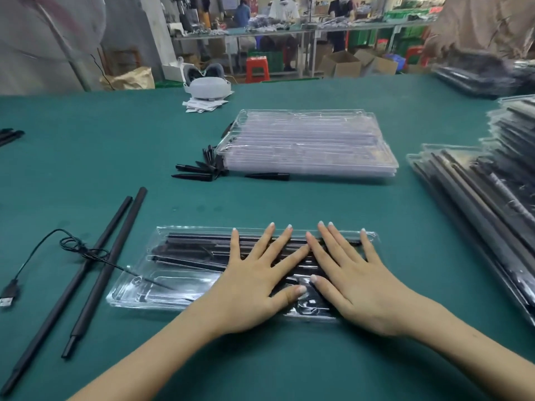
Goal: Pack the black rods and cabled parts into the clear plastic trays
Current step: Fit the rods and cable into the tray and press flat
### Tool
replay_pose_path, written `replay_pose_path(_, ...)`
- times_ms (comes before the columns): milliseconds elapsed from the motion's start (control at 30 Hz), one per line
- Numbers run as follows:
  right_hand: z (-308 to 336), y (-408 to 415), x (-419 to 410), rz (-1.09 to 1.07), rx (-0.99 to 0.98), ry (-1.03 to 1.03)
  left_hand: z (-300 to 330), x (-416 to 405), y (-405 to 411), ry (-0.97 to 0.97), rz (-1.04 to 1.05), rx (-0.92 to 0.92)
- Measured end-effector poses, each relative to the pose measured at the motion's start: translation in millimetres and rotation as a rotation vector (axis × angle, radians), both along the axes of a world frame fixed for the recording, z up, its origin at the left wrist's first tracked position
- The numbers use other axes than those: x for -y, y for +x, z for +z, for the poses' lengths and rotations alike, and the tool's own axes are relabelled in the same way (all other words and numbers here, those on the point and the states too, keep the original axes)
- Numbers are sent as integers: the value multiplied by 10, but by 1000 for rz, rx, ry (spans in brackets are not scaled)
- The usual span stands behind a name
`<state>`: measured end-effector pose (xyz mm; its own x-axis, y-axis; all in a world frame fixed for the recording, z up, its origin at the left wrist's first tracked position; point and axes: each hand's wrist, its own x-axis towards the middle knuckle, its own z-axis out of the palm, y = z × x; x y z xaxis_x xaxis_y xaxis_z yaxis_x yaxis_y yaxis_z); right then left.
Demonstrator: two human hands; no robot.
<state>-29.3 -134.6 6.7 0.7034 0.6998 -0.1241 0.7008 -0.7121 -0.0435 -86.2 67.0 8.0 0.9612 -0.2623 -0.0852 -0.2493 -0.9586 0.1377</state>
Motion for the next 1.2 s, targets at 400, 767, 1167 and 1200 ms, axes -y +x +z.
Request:
replay_pose_path(400,-8,-17,8,-3,-30,37,115,226,122,-71,167,44)
replay_pose_path(767,310,97,213,-45,-634,693,133,39,-155,-102,-88,-109)
replay_pose_path(1167,37,-396,771,16,650,928,754,-40,134,-355,-34,-349)
replay_pose_path(1200,21,-413,782,11,760,910,777,-48,165,-380,-9,-359)
